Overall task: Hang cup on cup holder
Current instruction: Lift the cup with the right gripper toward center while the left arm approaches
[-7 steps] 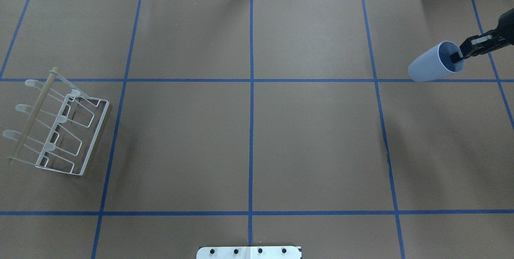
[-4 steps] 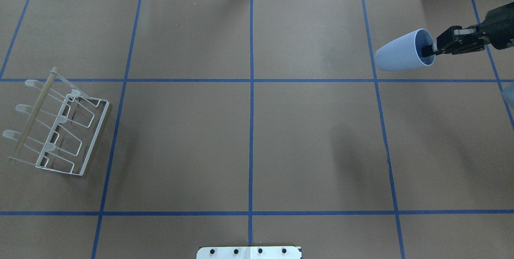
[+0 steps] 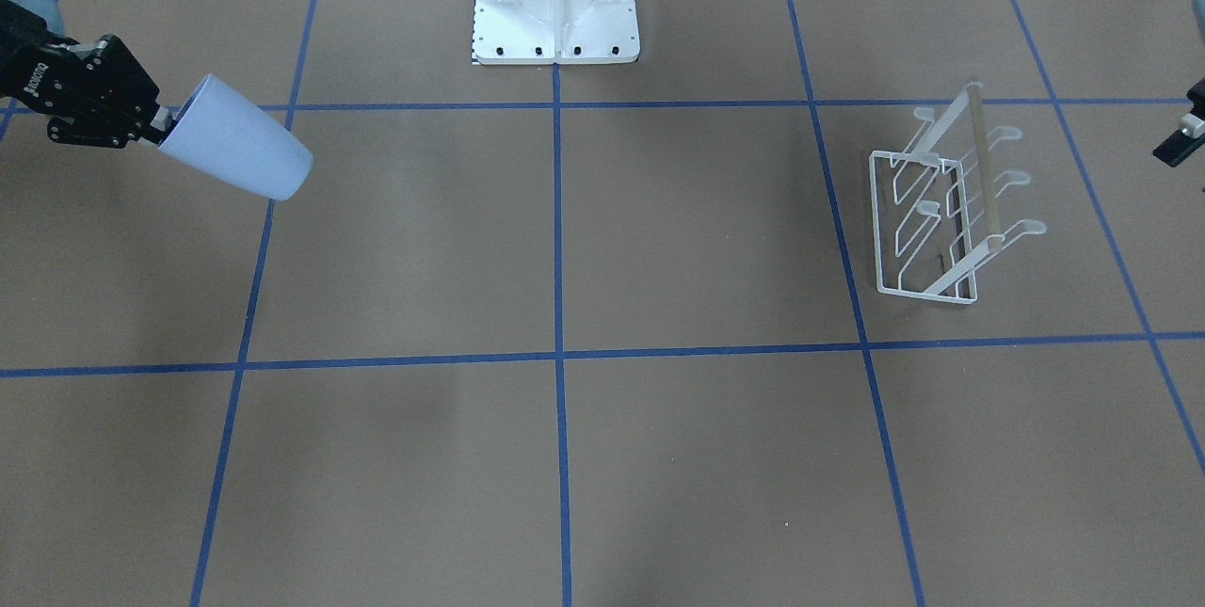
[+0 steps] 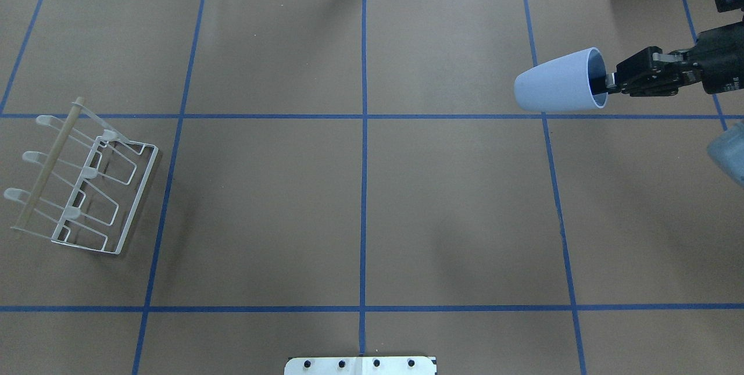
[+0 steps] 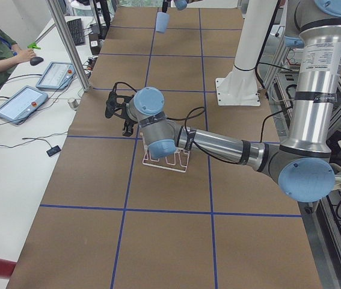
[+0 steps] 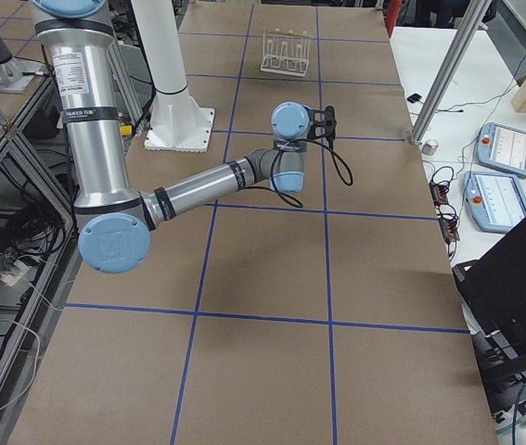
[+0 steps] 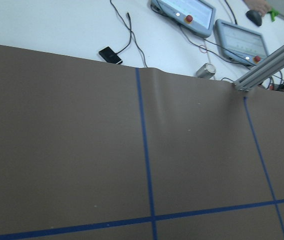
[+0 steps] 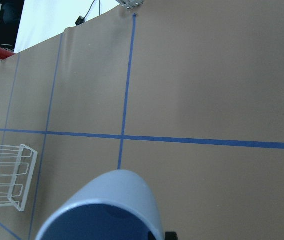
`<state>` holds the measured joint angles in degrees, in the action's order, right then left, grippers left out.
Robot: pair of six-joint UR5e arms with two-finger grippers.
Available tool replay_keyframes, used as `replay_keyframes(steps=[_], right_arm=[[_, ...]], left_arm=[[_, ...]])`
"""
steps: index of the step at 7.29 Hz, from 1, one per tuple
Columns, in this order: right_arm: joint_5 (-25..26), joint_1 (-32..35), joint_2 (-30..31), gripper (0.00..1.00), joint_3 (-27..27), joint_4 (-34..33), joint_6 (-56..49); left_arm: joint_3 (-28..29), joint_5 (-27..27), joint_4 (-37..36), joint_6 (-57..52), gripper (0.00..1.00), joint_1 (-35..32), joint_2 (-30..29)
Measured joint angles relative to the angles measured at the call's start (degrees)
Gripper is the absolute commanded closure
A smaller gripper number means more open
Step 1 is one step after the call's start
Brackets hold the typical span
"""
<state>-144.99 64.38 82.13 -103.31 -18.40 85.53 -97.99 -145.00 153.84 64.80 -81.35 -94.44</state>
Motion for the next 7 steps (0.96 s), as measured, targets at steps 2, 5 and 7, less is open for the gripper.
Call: replay_keyframes(steps=[2, 5, 7], right_arm=[[0.84, -1.46, -0.08, 1.0, -0.2, 8.26, 5.55], [7.95, -6.35, -0.35, 1.0, -0.89, 20.67, 9.87], [18.83, -13.42, -0.64, 1.0, -0.97, 30.28, 13.99]], left_arm=[[-0.45, 2.16, 12.61, 14.54, 0.02, 5.43, -1.24], [-1.28, 14.43, 28.74, 35.6, 0.02, 18.27, -5.03], [-2.71, 22.83, 32.17, 45.82, 0.02, 25.38, -8.99]])
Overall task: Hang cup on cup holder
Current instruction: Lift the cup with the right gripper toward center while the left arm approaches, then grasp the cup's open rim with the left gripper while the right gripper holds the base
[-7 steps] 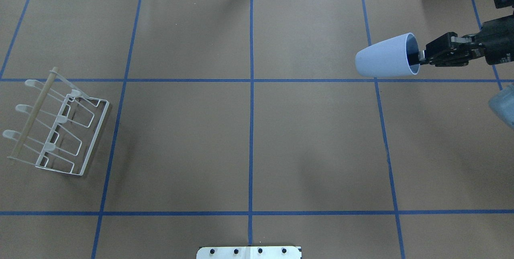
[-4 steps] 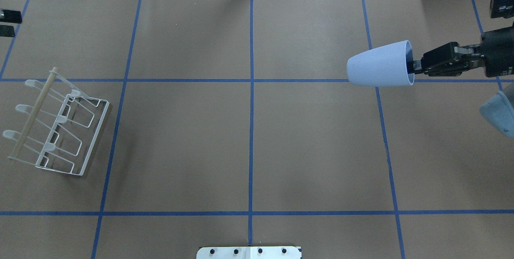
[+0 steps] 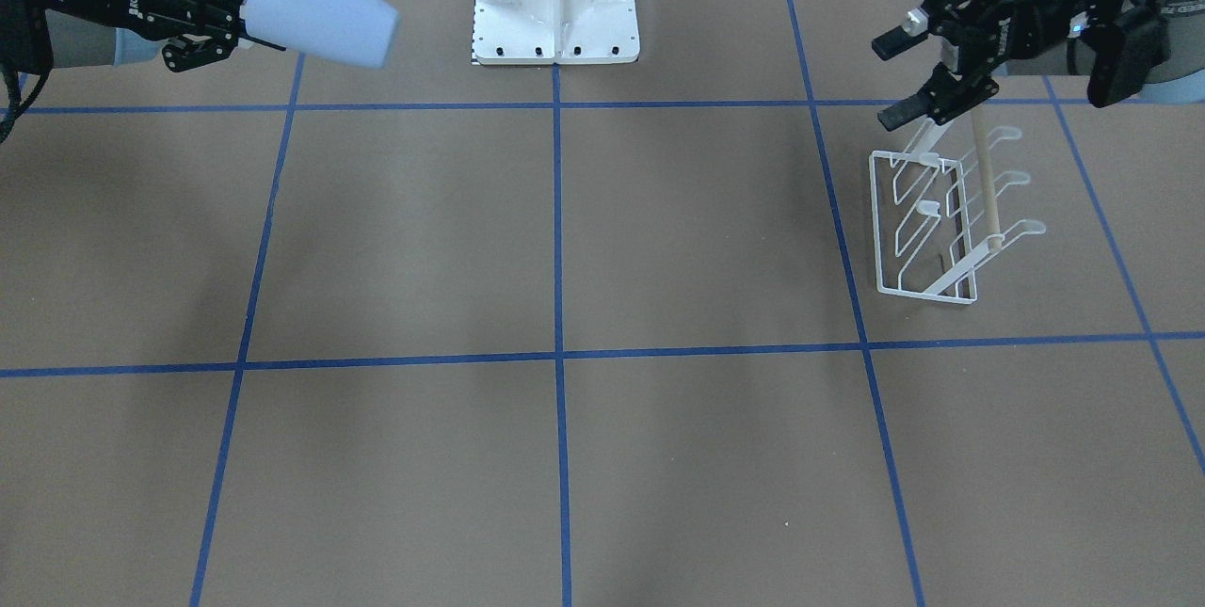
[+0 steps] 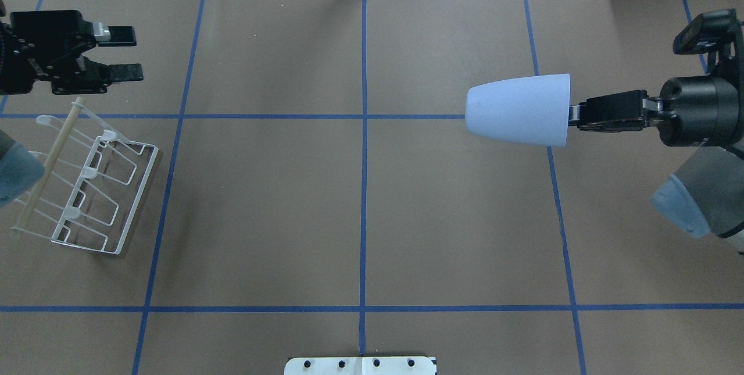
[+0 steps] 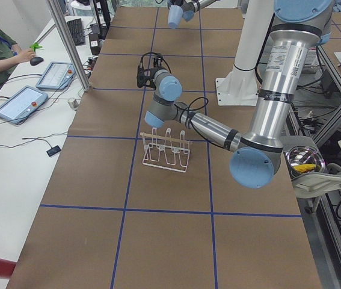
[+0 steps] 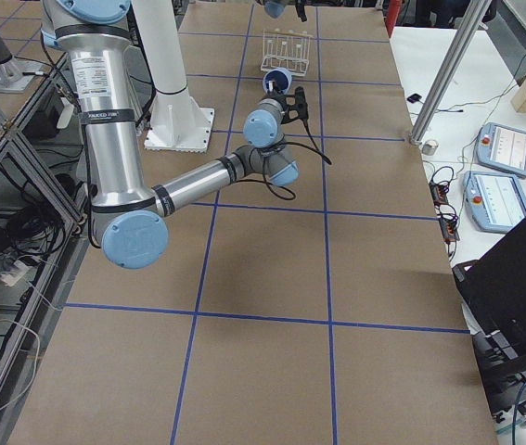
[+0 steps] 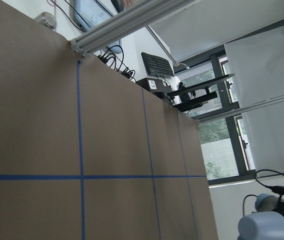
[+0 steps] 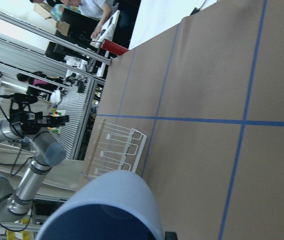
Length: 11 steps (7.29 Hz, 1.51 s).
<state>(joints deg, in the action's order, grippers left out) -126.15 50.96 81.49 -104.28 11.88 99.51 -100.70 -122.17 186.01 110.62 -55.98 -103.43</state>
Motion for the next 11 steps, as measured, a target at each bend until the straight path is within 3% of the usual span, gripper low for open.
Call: replay_keyframes(steps=[2, 4, 7, 11], right_arm=[[7.34, -6.25, -2.16, 1.0, 0.12, 4.0, 0.9], [9.6, -9.31, -5.07, 1.0, 0.3, 4.47, 1.31], [9.67, -11.96, -8.83, 1.0, 0.87, 4.22, 2.46], [9.44, -14.13, -9.32, 1.0, 1.26, 4.36, 2.19]], left_arm=[[-0.66, 9.09, 0.56, 7.43, 0.02, 7.85, -5.51], [-0.76, 16.4, 0.2, 10.34, 0.02, 15.34, -9.79], [-1.22, 17.73, 0.12, 10.85, 0.02, 22.31, -13.3], [-1.88, 17.87, 0.06, 11.01, 0.02, 26.67, -15.69]])
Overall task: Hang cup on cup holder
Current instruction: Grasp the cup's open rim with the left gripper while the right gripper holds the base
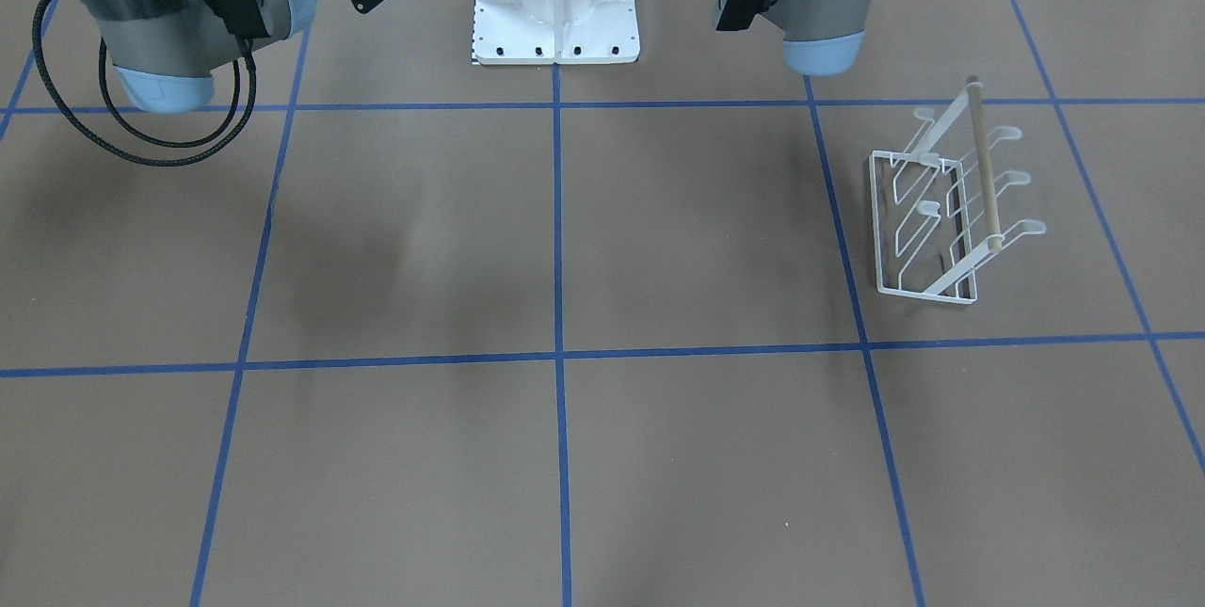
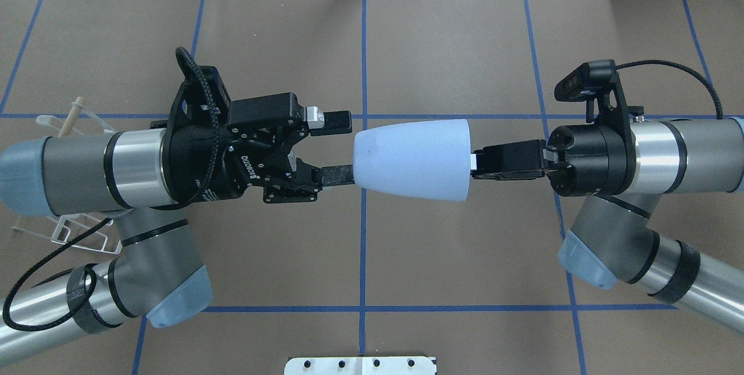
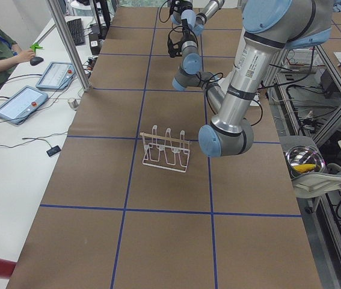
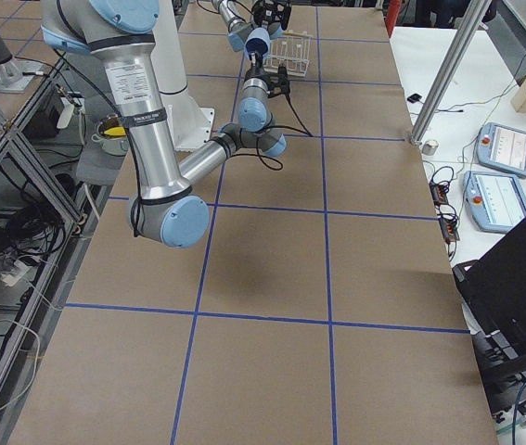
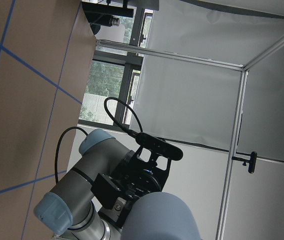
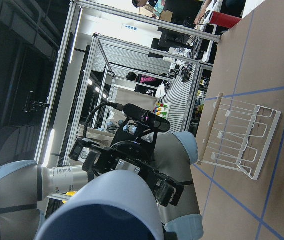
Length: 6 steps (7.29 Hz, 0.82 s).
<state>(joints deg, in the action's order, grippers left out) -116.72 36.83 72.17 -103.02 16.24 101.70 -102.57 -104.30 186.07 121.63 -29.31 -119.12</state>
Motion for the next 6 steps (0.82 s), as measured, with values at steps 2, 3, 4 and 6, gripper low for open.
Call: replay_keyframes(steps=[2, 3, 4, 6], right_arm=[[0.01, -0.48, -0.01, 1.0, 0.02, 0.15, -0.09], [0.05, -0.64, -0.01, 1.0, 0.01, 0.18, -0.1], [0.09, -0.78, -0.01, 1.0, 0.04, 0.19, -0.1], [0.18, -1.04, -0.01, 1.0, 0.09, 0.19, -0.16]], left_arm=[[0.05, 0.11, -0.01, 0.01, 0.02, 1.01, -0.44], [0.08, 0.16, -0.01, 0.0, 0.02, 1.45, -0.46], [0.12, 0.21, -0.03, -0.04, 0.03, 1.79, -0.56], [-0.01, 0.24, -0.17, -0.05, 0.04, 2.28, -0.79]])
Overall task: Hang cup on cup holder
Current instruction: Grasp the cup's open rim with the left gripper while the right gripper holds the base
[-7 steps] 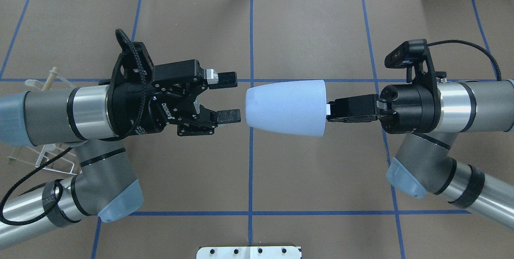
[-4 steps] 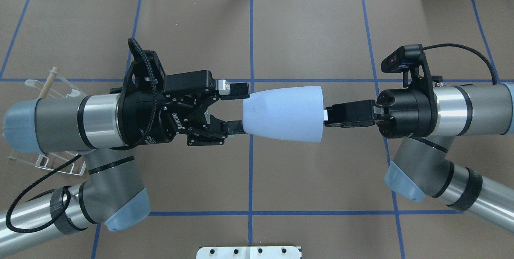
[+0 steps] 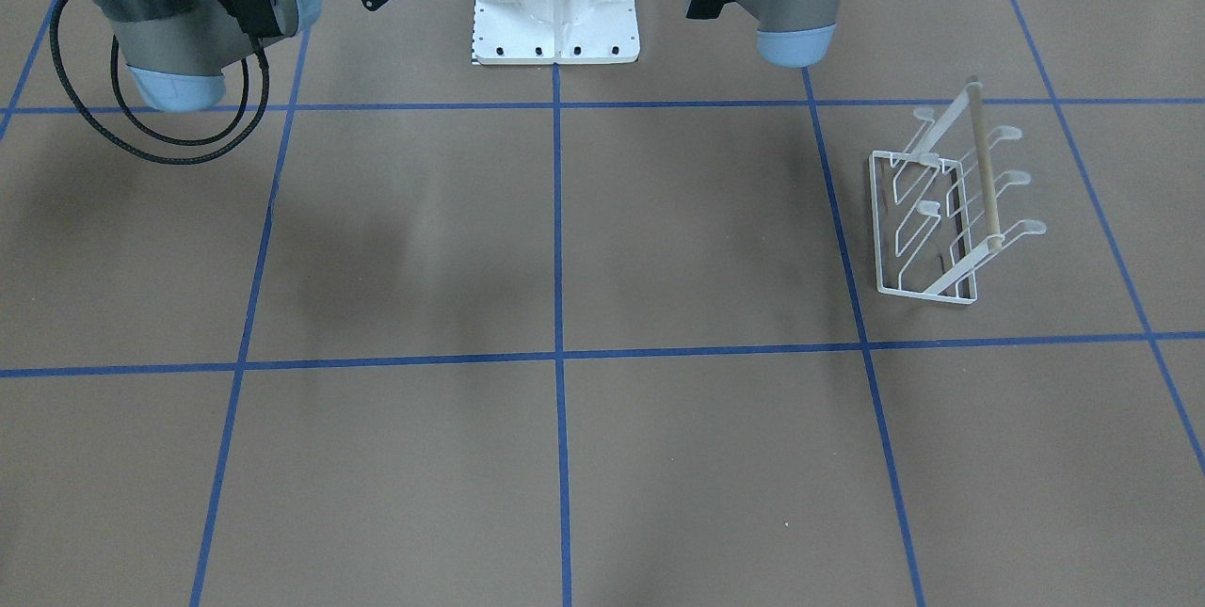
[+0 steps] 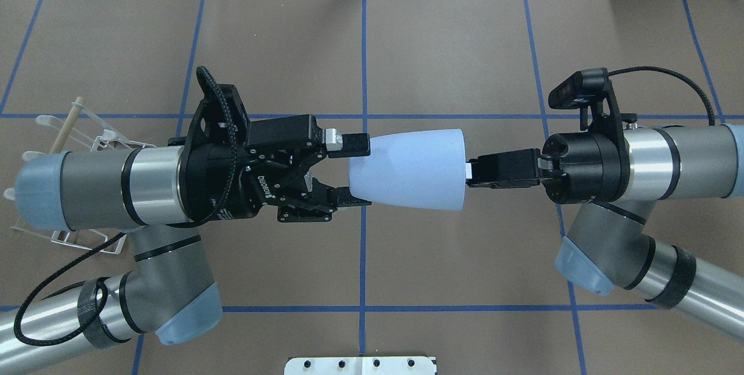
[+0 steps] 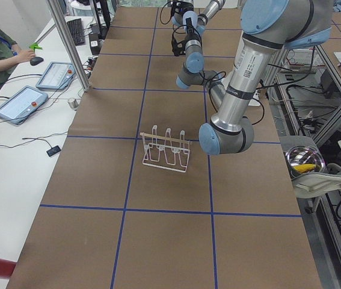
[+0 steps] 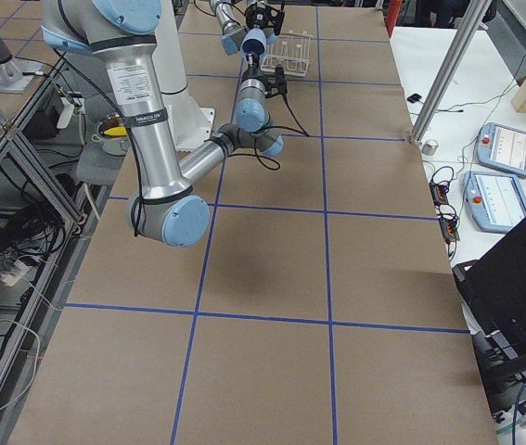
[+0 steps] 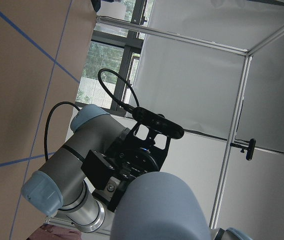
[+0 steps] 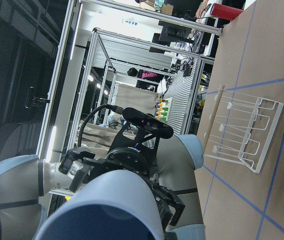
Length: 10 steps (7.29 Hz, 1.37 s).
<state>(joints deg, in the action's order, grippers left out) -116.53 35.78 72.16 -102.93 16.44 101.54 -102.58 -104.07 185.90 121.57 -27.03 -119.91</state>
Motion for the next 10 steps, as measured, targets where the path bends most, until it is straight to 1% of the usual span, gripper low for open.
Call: replay_keyframes(steps=[2, 3, 4, 5, 10], right_arm=[[0.07, -0.43, 0.0, 1.0, 0.01, 0.0, 0.03], [0.07, -0.55, 0.01, 1.0, 0.01, 0.02, 0.05], [0.06, -0.58, 0.03, 0.83, 0.01, 0.06, 0.05], [0.09, -0.63, 0.02, 0.01, -0.01, 0.13, 0.1], [0.6, -0.9, 0.13, 0.0, -0.51, 0.17, 1.51]], left_arm=[[-0.27, 0.0, -0.09, 0.18, 0.09, 0.14, -0.05], [-0.3, 0.01, -0.1, 0.22, 0.25, 0.18, -0.05], [-0.33, 0.0, -0.1, 0.23, 0.76, 0.2, -0.06], [-0.33, -0.02, -0.13, 0.34, 1.0, 0.22, -0.04], [-0.64, -0.47, -0.04, 1.2, 1.0, 0.31, 0.12]])
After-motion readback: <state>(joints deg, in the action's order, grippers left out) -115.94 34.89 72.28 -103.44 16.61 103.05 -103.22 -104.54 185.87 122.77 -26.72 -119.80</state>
